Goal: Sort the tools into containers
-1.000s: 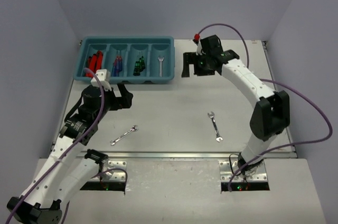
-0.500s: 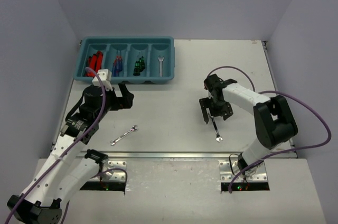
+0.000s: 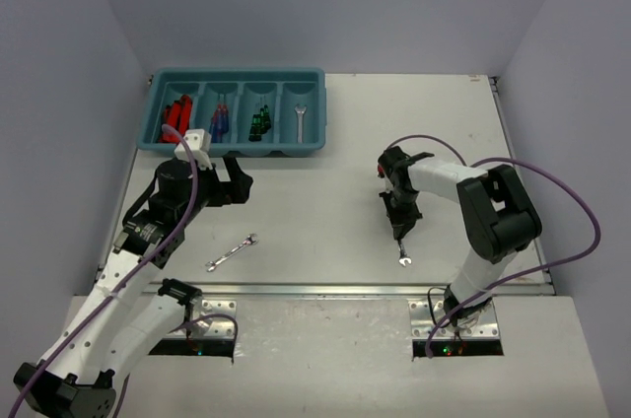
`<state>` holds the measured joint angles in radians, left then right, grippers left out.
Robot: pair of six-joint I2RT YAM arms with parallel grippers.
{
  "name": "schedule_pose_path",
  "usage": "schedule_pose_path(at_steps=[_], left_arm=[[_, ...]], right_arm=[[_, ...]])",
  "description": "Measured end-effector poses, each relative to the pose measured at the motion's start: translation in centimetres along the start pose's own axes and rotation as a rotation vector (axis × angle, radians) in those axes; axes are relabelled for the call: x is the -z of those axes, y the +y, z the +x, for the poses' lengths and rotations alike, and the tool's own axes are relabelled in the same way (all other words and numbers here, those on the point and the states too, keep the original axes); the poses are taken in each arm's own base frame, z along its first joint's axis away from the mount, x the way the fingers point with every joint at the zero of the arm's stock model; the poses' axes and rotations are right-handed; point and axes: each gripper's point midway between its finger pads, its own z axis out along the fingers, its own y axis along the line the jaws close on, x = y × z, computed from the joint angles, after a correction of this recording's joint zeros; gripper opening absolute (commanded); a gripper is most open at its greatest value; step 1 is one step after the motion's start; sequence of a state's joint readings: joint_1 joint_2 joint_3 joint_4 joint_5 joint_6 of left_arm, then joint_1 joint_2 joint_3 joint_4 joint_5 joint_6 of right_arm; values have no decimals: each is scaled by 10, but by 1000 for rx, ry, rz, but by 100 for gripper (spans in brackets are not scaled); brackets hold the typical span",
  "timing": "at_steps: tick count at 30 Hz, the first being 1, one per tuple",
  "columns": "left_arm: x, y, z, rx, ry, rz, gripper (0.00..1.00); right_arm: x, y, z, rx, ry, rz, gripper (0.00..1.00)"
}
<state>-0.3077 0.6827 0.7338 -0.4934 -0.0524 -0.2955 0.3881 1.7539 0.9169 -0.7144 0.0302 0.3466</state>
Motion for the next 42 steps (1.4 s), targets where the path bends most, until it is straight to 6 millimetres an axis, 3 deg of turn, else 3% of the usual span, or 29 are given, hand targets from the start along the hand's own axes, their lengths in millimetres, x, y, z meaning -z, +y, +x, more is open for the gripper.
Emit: schedule_pose_path(at_steps=[9, 12, 21, 25, 28, 34, 36, 37, 39, 40, 42], left_arm=[[0, -1, -1, 0, -2, 6, 100], [1, -1, -2, 1, -10, 4, 100], [13, 0, -13, 5, -74, 7, 100], [10, 5, -12, 7, -70, -24, 100], [7, 8, -11, 8, -61, -38, 100], [1, 13, -6, 6, -34, -65, 100], [0, 14, -5, 7, -33, -75, 100], [0, 15, -5, 6, -32, -79, 100], [-1, 16, -4, 6, -28, -85, 100], [-2, 17, -4, 6, -24, -89, 100], [-5, 18, -2, 6, -12, -97, 100]], right_arm=[[2, 3, 0, -9, -25, -35, 0], [9, 17, -5, -26, -88, -122, 0], [95, 92, -70, -20, -394, -547, 0], [138, 124, -123, -22, -466, -670, 0], [168, 149, -183, -24, -535, -737, 0], [209, 183, -320, -37, -677, -773, 1], [214, 190, -353, -32, -743, -789, 9], [209, 192, -362, -30, -758, -794, 18], [191, 191, -365, -46, -737, -783, 44], [179, 189, -365, -57, -719, -773, 45], [160, 187, -365, -75, -687, -751, 79]])
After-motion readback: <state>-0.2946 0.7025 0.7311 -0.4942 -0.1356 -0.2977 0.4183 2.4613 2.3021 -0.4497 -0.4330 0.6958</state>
